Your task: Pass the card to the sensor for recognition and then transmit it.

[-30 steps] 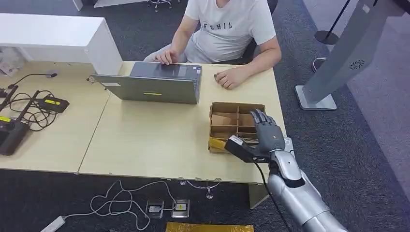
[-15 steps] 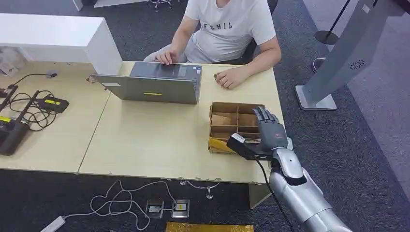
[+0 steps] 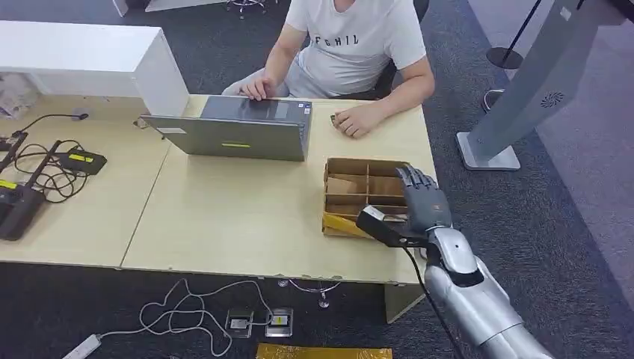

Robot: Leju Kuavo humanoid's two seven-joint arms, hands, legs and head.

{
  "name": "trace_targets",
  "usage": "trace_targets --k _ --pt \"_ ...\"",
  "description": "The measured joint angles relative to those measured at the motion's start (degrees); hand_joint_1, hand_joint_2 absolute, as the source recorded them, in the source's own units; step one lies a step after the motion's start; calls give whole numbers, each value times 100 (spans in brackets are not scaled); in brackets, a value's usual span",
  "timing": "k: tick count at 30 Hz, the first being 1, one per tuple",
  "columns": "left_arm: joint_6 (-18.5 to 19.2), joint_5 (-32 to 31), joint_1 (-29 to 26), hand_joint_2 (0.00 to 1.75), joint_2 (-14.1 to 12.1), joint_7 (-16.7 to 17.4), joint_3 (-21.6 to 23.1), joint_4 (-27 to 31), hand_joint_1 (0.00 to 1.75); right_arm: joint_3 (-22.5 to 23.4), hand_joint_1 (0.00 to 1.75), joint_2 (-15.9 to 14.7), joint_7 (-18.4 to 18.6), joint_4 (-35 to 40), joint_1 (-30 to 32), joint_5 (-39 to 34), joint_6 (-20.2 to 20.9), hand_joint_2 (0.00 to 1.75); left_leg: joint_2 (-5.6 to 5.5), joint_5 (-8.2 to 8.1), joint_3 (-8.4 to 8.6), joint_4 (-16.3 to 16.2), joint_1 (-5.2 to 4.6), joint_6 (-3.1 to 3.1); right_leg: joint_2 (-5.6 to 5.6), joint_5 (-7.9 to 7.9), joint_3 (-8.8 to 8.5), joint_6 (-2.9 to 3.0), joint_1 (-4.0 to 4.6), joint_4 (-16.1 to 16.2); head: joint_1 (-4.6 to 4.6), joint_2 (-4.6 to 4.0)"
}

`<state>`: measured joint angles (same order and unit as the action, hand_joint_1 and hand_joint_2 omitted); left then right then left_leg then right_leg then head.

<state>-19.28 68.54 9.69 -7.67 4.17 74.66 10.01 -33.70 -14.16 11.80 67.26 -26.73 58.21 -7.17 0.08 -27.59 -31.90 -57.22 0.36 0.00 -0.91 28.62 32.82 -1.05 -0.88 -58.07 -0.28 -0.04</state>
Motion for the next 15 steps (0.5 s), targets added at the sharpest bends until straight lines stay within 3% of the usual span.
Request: trace_targets --k 6,15 --pt "-15 59 -2 0 -2 0 0 0 0 4 0 -155 -74 201 -29 -100 151 175 0 0 -1 0 0 0 0 0 -1 0 0 0 0 0" --pt "-20 92 -2 0 -15 0 0 0 0 -42 0 -168 -184 205 -128 -409 33 175 0 0 -1 0 0 0 -1 0 -1 0 0 0 0 0"
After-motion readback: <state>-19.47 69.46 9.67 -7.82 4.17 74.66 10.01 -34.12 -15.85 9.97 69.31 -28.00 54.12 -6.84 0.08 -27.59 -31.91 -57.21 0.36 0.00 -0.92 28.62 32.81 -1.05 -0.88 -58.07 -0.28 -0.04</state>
